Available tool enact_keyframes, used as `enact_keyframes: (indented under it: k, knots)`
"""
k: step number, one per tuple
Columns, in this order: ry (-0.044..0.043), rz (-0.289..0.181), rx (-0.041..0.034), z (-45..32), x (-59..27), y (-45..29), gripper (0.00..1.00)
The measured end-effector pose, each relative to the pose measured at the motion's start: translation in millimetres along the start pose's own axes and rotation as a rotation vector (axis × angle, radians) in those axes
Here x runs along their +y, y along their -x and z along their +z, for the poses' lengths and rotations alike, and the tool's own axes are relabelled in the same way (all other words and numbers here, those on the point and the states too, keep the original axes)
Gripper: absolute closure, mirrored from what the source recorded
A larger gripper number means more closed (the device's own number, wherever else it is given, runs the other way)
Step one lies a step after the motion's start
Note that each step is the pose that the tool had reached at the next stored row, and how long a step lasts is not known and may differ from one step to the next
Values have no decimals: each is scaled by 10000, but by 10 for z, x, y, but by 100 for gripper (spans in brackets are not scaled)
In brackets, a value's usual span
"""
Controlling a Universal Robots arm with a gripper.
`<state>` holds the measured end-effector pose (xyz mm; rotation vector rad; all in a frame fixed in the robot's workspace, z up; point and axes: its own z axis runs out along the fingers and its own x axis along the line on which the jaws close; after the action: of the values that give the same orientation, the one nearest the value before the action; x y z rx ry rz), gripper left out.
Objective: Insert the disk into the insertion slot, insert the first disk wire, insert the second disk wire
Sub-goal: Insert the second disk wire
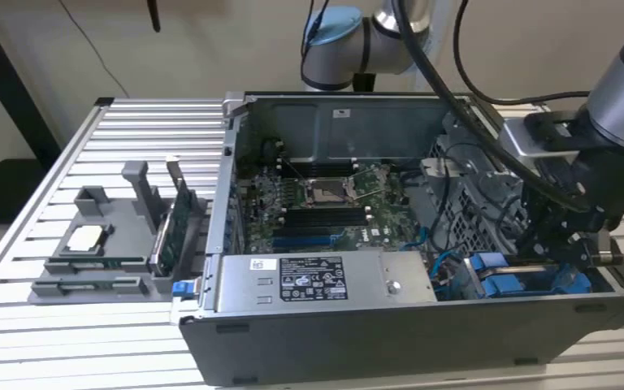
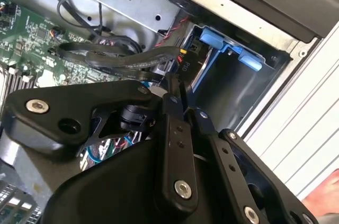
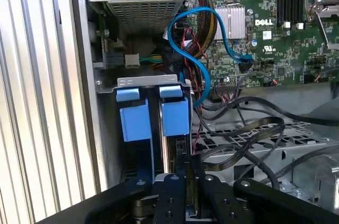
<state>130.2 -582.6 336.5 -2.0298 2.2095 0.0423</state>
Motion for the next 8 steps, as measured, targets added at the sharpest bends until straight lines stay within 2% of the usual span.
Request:
enact_keyframes:
  k: [1,2,6,8]
  knots:
    - [4,4,-43,4,0,0,82]
    - [5,5,-59,-11,-1,1,76]
    - [6,4,-65,-175,-10,22,76]
    - [6,5,-64,-234,-10,28,76]
